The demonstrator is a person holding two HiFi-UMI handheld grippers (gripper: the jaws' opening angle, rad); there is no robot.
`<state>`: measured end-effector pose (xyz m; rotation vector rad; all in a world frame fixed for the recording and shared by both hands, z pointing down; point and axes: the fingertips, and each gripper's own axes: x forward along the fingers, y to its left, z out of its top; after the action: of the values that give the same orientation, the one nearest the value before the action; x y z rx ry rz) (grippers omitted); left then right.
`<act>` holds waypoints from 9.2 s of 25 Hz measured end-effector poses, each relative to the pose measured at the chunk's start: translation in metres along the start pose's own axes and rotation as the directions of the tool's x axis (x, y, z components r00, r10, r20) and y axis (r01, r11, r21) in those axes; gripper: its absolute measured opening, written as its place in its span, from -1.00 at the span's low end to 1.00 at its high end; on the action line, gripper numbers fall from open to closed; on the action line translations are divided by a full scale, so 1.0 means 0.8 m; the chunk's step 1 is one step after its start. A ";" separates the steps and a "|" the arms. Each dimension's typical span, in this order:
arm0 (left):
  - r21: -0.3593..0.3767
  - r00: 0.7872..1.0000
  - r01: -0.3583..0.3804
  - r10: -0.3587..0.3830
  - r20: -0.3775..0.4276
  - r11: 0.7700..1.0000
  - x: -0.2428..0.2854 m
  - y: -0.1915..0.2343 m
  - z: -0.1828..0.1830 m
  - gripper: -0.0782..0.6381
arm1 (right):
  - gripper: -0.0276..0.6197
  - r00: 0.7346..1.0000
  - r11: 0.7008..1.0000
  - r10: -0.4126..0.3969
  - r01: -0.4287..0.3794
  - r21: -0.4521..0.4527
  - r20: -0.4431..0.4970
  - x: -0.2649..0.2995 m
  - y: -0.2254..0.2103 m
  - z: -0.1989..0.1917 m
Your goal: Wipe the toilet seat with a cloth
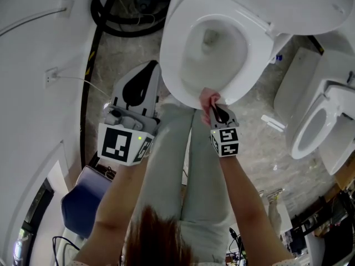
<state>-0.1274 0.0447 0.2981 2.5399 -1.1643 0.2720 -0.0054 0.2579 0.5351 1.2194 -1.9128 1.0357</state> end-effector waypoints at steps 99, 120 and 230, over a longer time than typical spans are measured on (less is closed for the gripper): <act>-0.043 0.982 -0.185 0.183 -0.048 0.982 0.031 0.083 -0.015 -0.78 | -0.83 0.892 0.592 0.383 -0.437 -0.677 -0.241 0.149 0.098 0.209; -0.046 0.981 -0.190 0.188 -0.054 0.981 0.035 0.079 -0.020 -0.78 | -0.84 0.920 0.704 0.358 -0.378 -0.601 -0.160 0.172 0.060 0.274; 0.018 0.997 -0.032 0.033 -0.066 0.999 0.065 0.002 -0.012 -0.78 | -0.85 0.971 0.975 -0.081 0.031 0.218 0.223 0.066 -0.265 0.319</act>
<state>-0.0950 0.0109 0.3235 2.5089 -1.1836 0.3726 0.1463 -0.0411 0.5136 1.5673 -1.9639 1.1336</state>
